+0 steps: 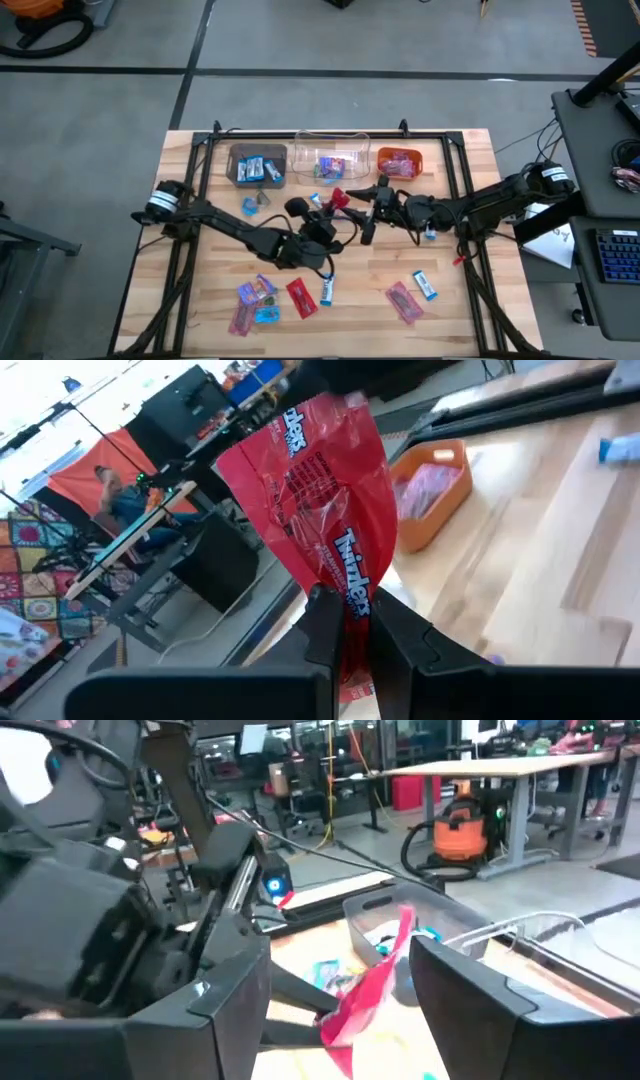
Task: Sort candy
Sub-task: Put the red candy into the orange bin
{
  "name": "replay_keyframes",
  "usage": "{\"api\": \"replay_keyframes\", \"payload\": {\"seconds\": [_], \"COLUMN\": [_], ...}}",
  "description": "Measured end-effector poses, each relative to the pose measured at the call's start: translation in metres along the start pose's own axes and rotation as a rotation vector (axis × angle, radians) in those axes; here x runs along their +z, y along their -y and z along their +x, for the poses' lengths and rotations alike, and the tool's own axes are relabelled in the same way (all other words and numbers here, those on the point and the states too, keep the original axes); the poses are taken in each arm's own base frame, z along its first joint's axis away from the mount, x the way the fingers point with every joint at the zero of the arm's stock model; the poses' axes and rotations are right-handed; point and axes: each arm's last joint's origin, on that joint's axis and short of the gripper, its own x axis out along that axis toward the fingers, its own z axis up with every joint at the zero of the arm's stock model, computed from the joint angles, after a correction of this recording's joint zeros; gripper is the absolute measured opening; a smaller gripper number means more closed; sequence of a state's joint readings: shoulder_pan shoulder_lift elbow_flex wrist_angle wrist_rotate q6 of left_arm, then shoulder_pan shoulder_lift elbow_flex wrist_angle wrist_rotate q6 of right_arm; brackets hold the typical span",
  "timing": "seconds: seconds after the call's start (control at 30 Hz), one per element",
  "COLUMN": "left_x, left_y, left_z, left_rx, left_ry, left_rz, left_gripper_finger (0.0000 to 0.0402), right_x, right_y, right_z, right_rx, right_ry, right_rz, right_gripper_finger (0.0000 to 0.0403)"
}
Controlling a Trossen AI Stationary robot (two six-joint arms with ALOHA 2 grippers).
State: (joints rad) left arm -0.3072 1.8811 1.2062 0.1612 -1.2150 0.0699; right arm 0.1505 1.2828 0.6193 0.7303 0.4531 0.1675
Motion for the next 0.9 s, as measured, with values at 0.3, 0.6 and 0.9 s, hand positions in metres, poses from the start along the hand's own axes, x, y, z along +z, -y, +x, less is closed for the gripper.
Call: {"api": "replay_keyframes", "payload": {"seconds": [0.3,0.6,0.9], "left_x": [0.010,0.010,0.012], "left_y": [0.005,0.004,-0.022], "left_z": [0.002,0.002,-0.005], "left_rx": [-0.032,-0.060,-0.152], "left_ry": [0.002,0.003,0.014], "left_rz": [-0.003,-0.034,-0.090], "left_gripper_finger": [0.0013,0.0022,0.0111], "right_x": [-0.005,-0.007,-0.003], "right_y": [0.002,0.002,0.013], "right_z": [0.001,0.001,-0.001], "right_rx": [-0.052,-0.056,-0.210], "right_ry": [-0.028,-0.045,-0.041], "right_rz": [0.000,-0.020,-0.029], "right_gripper_finger": [0.0177,0.0017,0.0009]}}
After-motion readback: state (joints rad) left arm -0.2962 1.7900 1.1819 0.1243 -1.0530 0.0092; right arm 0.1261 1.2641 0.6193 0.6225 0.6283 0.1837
